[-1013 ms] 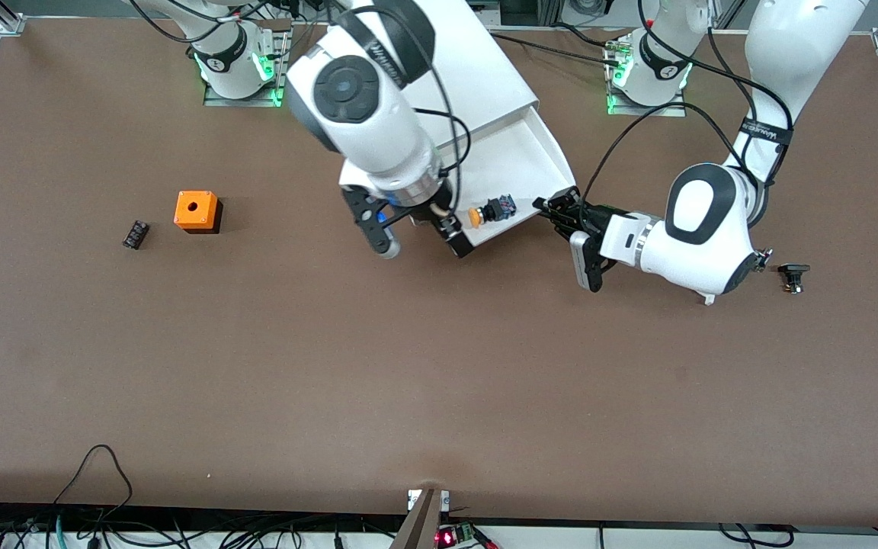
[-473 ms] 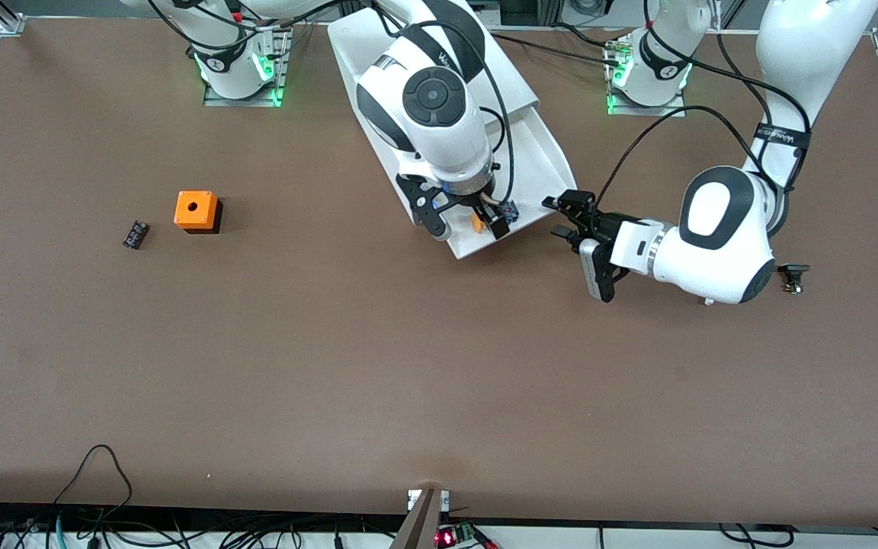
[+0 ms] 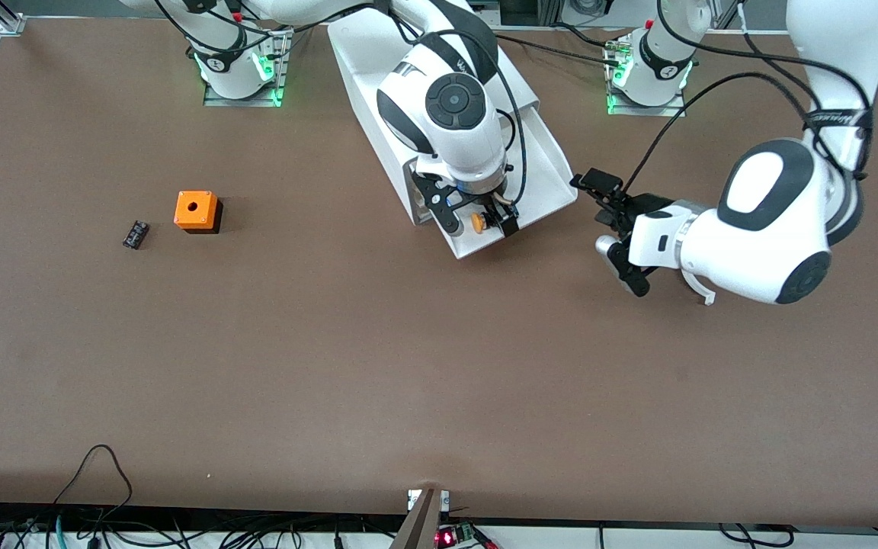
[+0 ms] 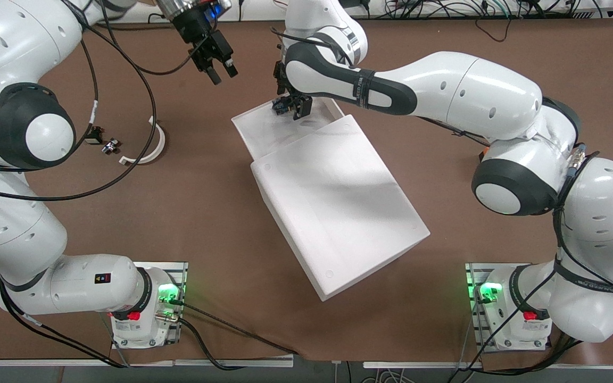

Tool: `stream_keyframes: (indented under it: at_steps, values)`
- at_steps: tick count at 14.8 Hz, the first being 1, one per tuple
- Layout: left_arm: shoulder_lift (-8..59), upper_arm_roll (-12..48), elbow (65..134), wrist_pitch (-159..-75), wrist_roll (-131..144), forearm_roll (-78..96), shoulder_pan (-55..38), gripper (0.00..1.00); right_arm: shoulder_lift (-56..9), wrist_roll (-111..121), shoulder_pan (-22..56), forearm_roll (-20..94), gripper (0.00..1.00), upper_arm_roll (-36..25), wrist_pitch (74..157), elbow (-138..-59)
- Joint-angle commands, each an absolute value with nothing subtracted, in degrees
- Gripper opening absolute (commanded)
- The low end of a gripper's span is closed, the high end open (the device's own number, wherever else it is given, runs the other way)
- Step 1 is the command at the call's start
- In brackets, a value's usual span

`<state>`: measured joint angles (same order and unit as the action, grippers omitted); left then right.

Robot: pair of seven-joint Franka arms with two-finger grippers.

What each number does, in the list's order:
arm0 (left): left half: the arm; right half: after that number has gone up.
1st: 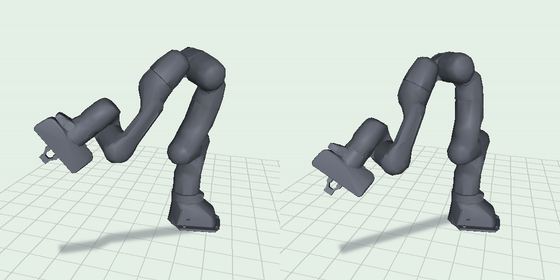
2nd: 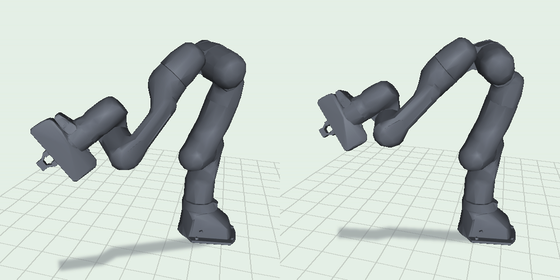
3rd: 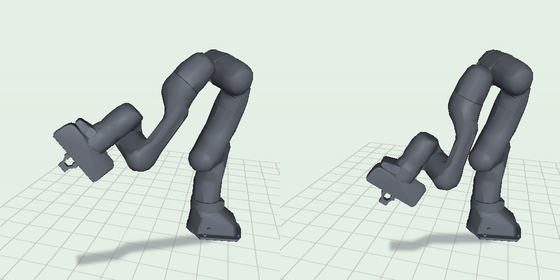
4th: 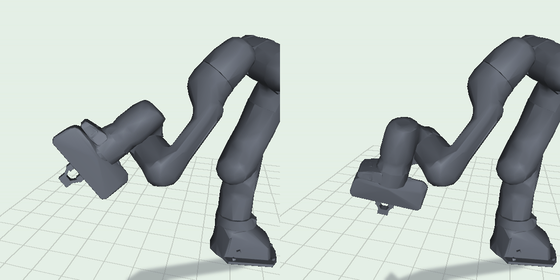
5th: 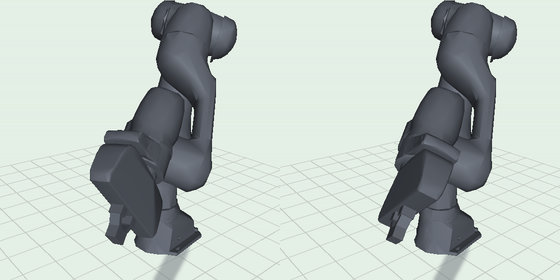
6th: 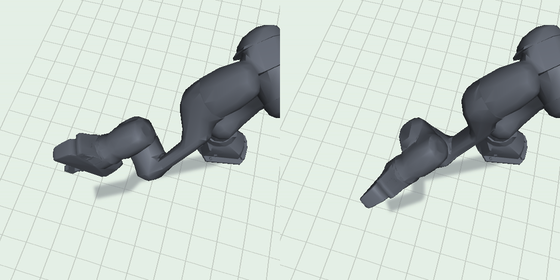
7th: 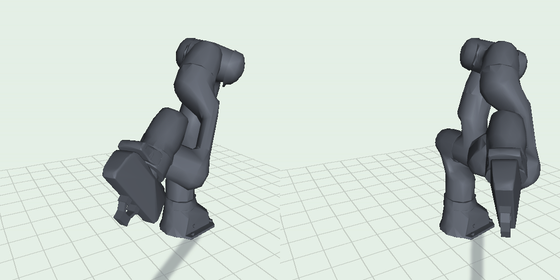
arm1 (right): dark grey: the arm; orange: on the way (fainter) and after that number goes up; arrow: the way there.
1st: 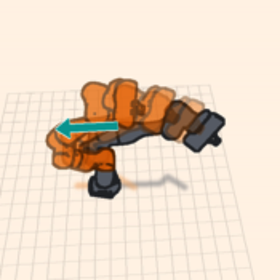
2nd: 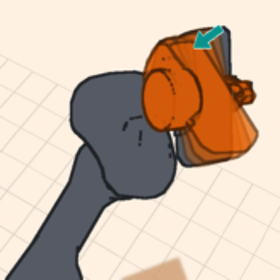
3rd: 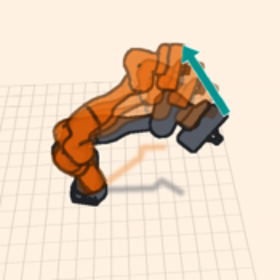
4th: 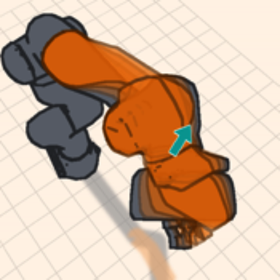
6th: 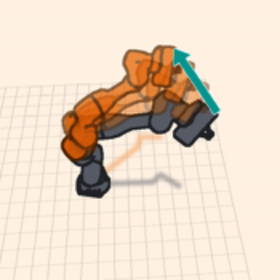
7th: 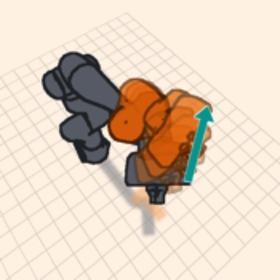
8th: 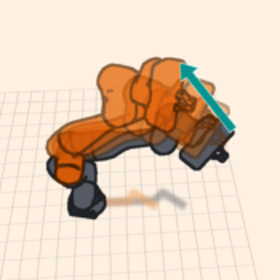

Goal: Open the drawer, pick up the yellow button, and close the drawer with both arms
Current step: 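Grasp the yellow button with the right gripper while the left gripper releases, then lift the button out with the right gripper while the left gripper repositions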

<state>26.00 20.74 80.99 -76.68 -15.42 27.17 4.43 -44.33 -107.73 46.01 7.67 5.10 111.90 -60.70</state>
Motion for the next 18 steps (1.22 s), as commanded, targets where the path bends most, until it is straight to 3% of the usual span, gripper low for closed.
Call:
stream_keyframes:
  at_steps: [1, 2, 4, 6, 9, 12, 18]
  values:
    - [25.0, 22.1, 76.1, -74.6, -7.7, 20.2, 3.5, 1.00, -45.8, -109.4, 47.0, 6.8, 0.71, 4.5, 112.4, -58.4]
    - [24.1, 22.1, 75.6, -74.6, -6.3, 17.0, 2.0, 1.00, -45.8, -109.3, 47.0, 6.8, 0.49, 4.5, 111.9, -58.4]
    - [22.2, 22.1, 75.5, -74.8, -3.1, 8.8, -1.5, 1.00, -45.3, -109.2, 46.9, 6.9, 0.20, 4.6, 110.7, -58.3]
    - [21.9, 22.0, 75.3, -75.6, -2.4, 0.4, -4.0, 1.00, -45.3, -109.2, 46.9, 6.9, 0.00, 4.7, 108.3, -55.5]
    - [22.7, 21.2, 72.4, -76.5, -2.7, -4.4, -4.4, 1.00, -43.9, -109.1, 46.8, 6.9, 0.00, 4.8, 104.7, -53.5]
    - [24.3, 21.1, 71.4, -84.2, -3.3, -7.0, -4.4, 1.00, -42.2, -103.9, 45.2, 6.7, 0.00, 4.5, 101.7, -52.4]
    - [25.4, 21.2, 71.2, -87.5, -6.2, -7.0, -4.4, 1.00, -39.1, -72.3, 33.6, 6.8, 0.00, 4.5, 91.0, -52.4]
